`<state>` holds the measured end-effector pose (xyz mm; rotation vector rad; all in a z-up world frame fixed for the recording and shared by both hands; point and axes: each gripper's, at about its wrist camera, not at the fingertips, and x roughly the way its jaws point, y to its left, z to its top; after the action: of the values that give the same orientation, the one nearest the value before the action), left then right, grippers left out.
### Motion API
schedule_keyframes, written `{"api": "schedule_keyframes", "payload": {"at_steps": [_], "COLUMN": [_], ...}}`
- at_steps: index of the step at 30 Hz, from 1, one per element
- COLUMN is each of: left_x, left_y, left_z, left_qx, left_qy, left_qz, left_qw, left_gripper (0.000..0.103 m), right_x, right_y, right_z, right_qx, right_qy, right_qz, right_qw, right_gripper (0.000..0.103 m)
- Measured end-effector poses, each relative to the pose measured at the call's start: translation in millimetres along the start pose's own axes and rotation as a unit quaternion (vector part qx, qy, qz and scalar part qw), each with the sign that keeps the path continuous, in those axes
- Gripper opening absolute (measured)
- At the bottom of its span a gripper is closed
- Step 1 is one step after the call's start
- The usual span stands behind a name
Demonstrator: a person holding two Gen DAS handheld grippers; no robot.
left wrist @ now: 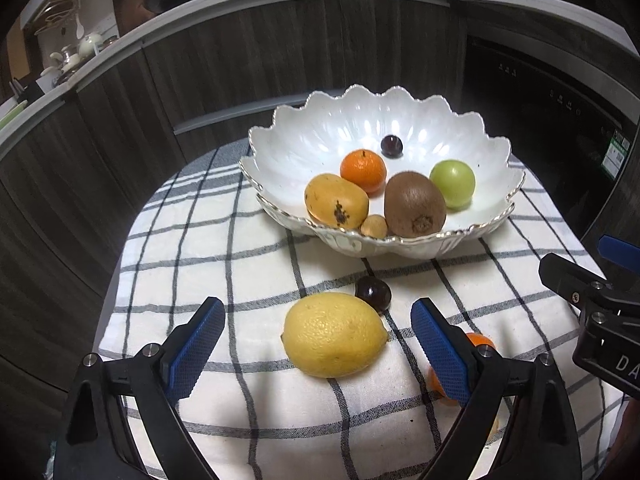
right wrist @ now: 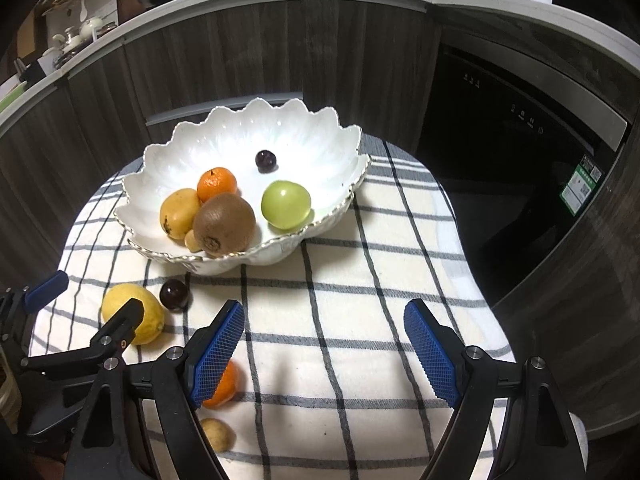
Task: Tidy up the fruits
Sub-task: 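Move both open tools back toward the lemon and mandarin on the towel, then grasp the yellow lemon with the left tool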
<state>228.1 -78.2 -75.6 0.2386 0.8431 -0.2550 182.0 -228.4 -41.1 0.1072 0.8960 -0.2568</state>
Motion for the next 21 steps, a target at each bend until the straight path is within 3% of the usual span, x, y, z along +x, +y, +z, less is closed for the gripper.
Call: {"api": "schedule_keyframes", "payload": {"at_steps": [11, 21], "left_x": [30, 49], "left_y": [-4, -5], "left_z": [-11, -17], "left_qx": [0.002, -0.005], "left_qy": [0.032, 0.055], "left_qz": [-0.009, -0.029], "left_qw": [0.9994, 0.998], "left_gripper": [0.09, 0.075], "right_x": [23, 39], "right_y": [1, 5], "right_z": [-6, -10], "right_qx": [0.003, -0.002], "right_qy": [0.021, 0.038], "right_qz": [0.002, -0.001], "right_qw": [1.0, 0.999], "right_gripper": [0.083, 0.083]}}
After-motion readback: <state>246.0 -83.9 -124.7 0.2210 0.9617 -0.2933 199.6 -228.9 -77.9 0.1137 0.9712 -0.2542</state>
